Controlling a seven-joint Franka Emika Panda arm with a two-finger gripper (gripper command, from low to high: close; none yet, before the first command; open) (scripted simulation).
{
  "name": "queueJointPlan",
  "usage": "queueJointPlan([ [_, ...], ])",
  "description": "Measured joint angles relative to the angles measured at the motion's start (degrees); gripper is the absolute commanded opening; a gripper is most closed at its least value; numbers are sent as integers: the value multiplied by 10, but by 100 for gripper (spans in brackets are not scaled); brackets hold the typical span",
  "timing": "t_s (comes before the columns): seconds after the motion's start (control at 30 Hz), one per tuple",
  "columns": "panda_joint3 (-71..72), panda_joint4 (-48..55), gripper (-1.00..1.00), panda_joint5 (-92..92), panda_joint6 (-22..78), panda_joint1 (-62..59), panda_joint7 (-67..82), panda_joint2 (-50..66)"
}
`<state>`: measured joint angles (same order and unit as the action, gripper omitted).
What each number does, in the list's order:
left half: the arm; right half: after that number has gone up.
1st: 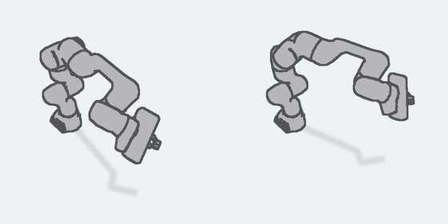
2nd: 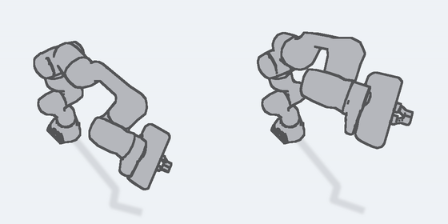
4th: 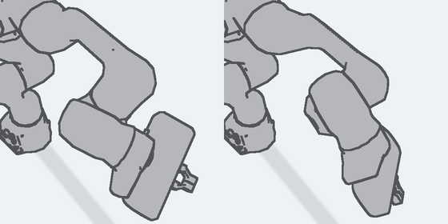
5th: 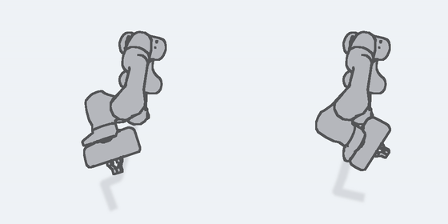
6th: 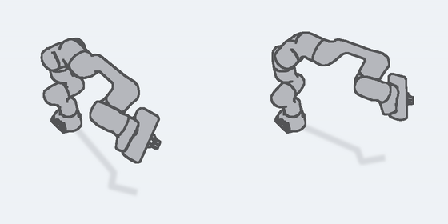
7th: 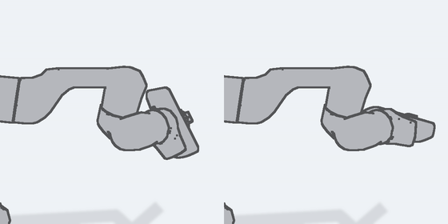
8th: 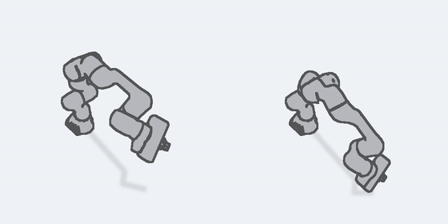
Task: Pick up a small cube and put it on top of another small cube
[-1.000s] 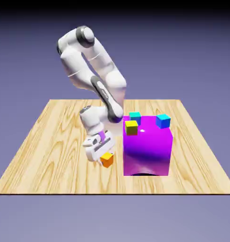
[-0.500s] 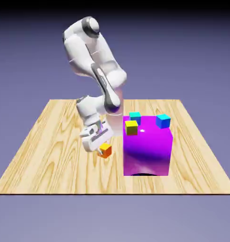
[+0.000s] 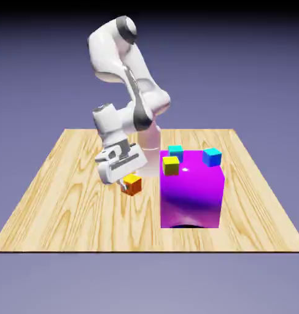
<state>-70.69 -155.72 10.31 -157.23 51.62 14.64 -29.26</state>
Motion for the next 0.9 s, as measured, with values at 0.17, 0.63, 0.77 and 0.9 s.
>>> queueJointPlan([
  [0.17, 104, -11, -100, -29, 27, -57, -53, -25],
  [0.63, 395, -41, -100, -109, 101, -215, -201, -94],
  [0.77, 478, -49, -100, -131, 123, -261, -244, -114],
  [0.9, 561, -43, -100, -141, 157, -318, -305, -134],
])
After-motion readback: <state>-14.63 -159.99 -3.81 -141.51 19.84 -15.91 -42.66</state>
